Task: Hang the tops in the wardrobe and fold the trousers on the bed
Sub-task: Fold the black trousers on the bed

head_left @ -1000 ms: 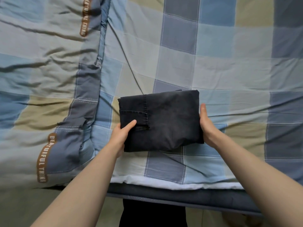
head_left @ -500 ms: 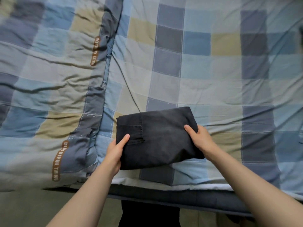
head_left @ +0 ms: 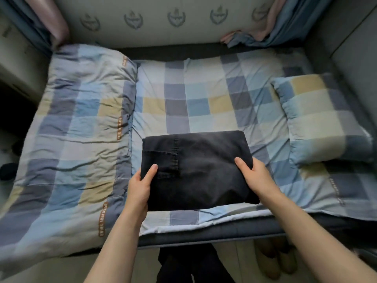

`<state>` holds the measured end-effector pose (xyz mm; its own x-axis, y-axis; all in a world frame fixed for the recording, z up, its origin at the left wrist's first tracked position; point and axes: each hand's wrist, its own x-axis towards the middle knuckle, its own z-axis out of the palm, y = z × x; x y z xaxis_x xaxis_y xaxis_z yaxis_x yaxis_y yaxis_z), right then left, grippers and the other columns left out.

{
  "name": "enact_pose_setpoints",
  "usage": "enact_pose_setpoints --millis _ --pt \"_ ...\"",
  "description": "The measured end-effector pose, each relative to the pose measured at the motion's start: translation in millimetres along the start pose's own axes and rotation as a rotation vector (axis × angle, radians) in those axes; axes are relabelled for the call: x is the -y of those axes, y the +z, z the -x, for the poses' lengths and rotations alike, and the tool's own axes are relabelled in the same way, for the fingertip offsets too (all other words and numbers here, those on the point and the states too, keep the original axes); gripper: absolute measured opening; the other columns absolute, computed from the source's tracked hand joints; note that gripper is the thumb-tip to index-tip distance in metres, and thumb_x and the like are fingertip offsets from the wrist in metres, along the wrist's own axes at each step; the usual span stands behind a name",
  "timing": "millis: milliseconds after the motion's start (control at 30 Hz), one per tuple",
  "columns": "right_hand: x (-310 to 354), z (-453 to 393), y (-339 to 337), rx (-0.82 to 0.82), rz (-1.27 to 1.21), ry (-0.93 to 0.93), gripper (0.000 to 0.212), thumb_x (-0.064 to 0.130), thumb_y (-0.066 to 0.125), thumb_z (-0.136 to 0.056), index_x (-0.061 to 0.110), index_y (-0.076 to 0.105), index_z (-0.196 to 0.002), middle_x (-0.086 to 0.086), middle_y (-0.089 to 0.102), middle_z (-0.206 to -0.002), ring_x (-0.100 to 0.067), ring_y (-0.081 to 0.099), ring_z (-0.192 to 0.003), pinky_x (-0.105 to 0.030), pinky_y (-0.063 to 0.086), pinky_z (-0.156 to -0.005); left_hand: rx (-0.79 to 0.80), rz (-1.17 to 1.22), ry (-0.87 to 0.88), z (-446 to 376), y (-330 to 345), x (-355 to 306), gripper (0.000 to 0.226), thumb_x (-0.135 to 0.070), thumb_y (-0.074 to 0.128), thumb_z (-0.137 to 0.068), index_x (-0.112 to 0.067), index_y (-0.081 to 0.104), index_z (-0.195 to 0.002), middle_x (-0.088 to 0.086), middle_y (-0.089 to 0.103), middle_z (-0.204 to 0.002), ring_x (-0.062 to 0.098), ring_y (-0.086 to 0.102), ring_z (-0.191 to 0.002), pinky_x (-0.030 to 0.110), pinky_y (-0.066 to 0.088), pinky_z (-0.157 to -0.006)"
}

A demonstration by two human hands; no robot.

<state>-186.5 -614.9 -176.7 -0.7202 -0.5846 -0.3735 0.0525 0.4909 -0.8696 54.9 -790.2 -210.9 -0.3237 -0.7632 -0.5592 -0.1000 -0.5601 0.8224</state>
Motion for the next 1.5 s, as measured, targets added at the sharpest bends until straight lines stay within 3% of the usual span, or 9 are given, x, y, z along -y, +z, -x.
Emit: enact_pose_setpoints --millis 300,433,667,800,933,1033,1133,1300,1500 --pt "49.0 87.5 -56.0 -0.161 -0.150 -0.066 0.018 0.033 0.060 -0.092 0.022 0.068 -0.104 0.014 0.073 -0.096 -0.002 0.067 -0.093 -0.021 0.054 -0.079 0.084 0.005 0.063 76.5 30.5 -60.2 0.026 -0.041 0.074 -0.081 -0.021 0.073 -0.098 0.005 0.076 -0.096 0.022 0.074 -0.087 0.029 0.058 -0.061" --pt "55.2 117.3 -60.0 -0.237 -0.181 -0.065 0.011 0.035 0.059 -0.092 0.029 0.068 -0.095 0.017 0.073 -0.095 0.000 0.067 -0.093 -0.016 0.052 -0.074 0.151 -0.036 0.052 85.8 32.3 -71.7 0.029 -0.042 0.073 -0.082 -0.022 0.071 -0.102 0.002 0.076 -0.095 0.021 0.074 -0.086 0.033 0.059 -0.064" --pt "61.0 167.4 -23.7 -0.477 -0.260 -0.006 0.015 0.044 0.059 -0.090 0.032 0.067 -0.088 0.026 0.070 -0.092 0.010 0.064 -0.085 -0.008 0.049 -0.066 0.353 -0.153 0.079 76.2 19.3 -102.2 0.024 -0.043 0.072 -0.082 -0.027 0.073 -0.100 0.000 0.076 -0.097 0.020 0.074 -0.088 0.032 0.058 -0.066" --pt "51.1 200.6 18.9 -0.646 -0.310 0.082 0.020 0.046 0.060 -0.088 0.029 0.070 -0.092 0.022 0.071 -0.091 0.008 0.065 -0.086 -0.018 0.049 -0.072 0.473 -0.239 0.043 65.8 -3.6 -113.6 0.024 -0.044 0.073 -0.081 -0.028 0.073 -0.099 -0.002 0.076 -0.096 0.017 0.074 -0.086 0.027 0.058 -0.060" --pt "43.1 236.3 44.6 -0.744 -0.360 0.146 0.018 0.041 0.060 -0.090 0.026 0.071 -0.089 0.019 0.073 -0.088 0.001 0.067 -0.085 -0.022 0.049 -0.070 0.538 -0.297 -0.031 65.3 -17.9 -107.4 0.031 -0.048 0.074 -0.079 -0.026 0.072 -0.101 -0.003 0.076 -0.096 0.017 0.074 -0.086 0.028 0.058 -0.060" --pt "34.3 268.7 54.6 -0.826 -0.405 0.192 0.017 0.035 0.060 -0.092 0.022 0.071 -0.092 0.009 0.074 -0.093 -0.008 0.068 -0.091 -0.030 0.053 -0.079 0.619 -0.358 -0.090 74.1 -17.5 -98.8 0.032 -0.048 0.075 -0.078 -0.027 0.072 -0.102 -0.003 0.077 -0.094 0.017 0.074 -0.083 0.026 0.057 -0.055" --pt "21.7 308.1 57.2 -0.952 -0.451 0.218 0.014 0.032 0.059 -0.093 0.022 0.070 -0.092 0.010 0.073 -0.092 -0.001 0.068 -0.085 -0.018 0.054 -0.072 0.729 -0.430 -0.107 93.6 -2.3 -87.8 0.030 -0.045 0.075 -0.079 -0.025 0.072 -0.102 0.000 0.077 -0.095 0.019 0.074 -0.083 0.027 0.057 -0.055" --pt "-3.5 376.9 55.7 -1.144 -0.504 0.347 0.018 0.045 0.059 -0.090 0.029 0.066 -0.085 0.013 0.071 -0.090 -0.005 0.066 -0.085 -0.026 0.051 -0.071 0.934 -0.553 -0.095 140.0 34.4 -65.0 0.024 -0.045 0.076 -0.078 -0.026 0.074 -0.094 0.002 0.077 -0.092 0.019 0.074 -0.081 0.026 0.056 -0.054" --pt "-40.7 481.2 58.8 -1.375 -0.615 0.423 0.021 0.054 0.060 -0.085 0.034 0.067 -0.085 0.013 0.072 -0.091 -0.006 0.067 -0.087 -0.032 0.054 -0.076 1.158 -0.679 -0.083 224.7 69.4 -8.0 0.042 -0.047 0.076 -0.077 -0.019 0.071 -0.107 0.002 0.076 -0.097 0.020 0.073 -0.088 0.029 0.058 -0.062"
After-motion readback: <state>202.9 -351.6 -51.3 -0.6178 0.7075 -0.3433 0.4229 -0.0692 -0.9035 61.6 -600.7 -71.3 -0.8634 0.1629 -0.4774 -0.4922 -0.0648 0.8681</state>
